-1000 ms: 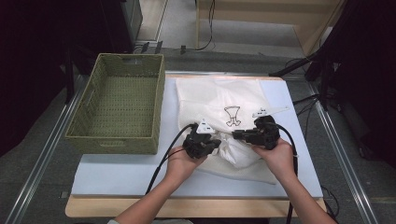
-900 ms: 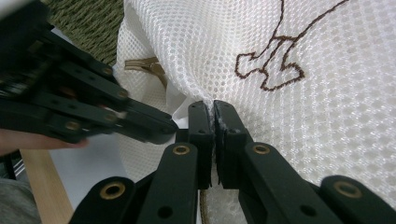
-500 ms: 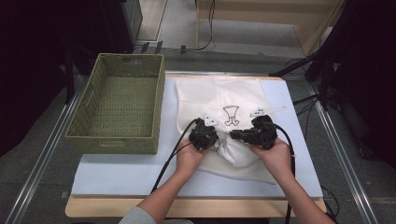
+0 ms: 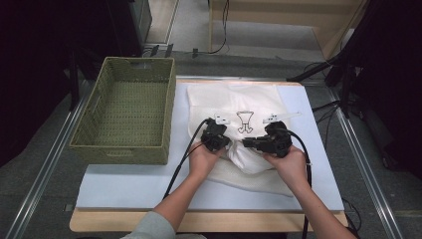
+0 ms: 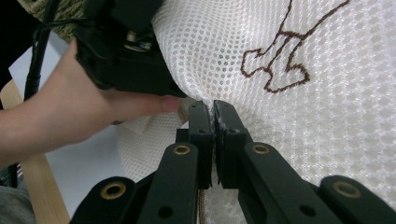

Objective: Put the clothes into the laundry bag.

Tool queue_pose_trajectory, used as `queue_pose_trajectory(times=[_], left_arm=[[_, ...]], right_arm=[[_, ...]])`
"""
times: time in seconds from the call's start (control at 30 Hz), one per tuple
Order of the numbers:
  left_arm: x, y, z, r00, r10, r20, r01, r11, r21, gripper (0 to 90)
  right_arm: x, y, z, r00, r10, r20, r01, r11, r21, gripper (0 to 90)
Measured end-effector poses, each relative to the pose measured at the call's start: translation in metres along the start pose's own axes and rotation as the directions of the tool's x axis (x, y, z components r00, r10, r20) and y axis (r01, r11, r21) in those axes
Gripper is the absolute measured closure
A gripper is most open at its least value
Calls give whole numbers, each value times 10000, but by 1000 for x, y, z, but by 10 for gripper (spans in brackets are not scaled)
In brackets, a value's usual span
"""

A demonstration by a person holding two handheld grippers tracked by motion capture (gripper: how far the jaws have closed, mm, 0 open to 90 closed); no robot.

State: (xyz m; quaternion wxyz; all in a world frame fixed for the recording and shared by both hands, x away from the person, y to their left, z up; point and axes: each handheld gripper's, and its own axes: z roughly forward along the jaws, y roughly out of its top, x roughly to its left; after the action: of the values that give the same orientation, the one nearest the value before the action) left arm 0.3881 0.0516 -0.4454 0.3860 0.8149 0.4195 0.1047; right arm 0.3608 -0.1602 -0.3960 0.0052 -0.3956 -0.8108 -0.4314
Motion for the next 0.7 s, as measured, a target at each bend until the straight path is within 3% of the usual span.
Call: queue_pose_trajectory(times=[0.1,0.17,0.23,0.5,0.7], left_arm=[[-3,0,-14,9992,354,208,-356,9993,93,900],[-6,0,-24,9960,850,261,-853,9963,99,900],[-9,-1,-34,9946,974,363,-976,9952,31,900],[-28,-3,-58,9862,1160,1181,-1150,9933,-150,900],[-51,-17,-60,9713,1276,2009,-1281,9917,-108,900]], right_arm=[[-2,0,-1,10000,1,-31,-1,10000,-30,880],[-1,-1,-3,10000,-29,-12,29,10000,-50,879],[-1,-1,-4,10000,-11,6,11,10000,-70,879],[-1,-2,-7,10000,-13,0,13,9999,-116,879],[-1,-3,-12,10000,3,-23,-3,9999,-167,878]])
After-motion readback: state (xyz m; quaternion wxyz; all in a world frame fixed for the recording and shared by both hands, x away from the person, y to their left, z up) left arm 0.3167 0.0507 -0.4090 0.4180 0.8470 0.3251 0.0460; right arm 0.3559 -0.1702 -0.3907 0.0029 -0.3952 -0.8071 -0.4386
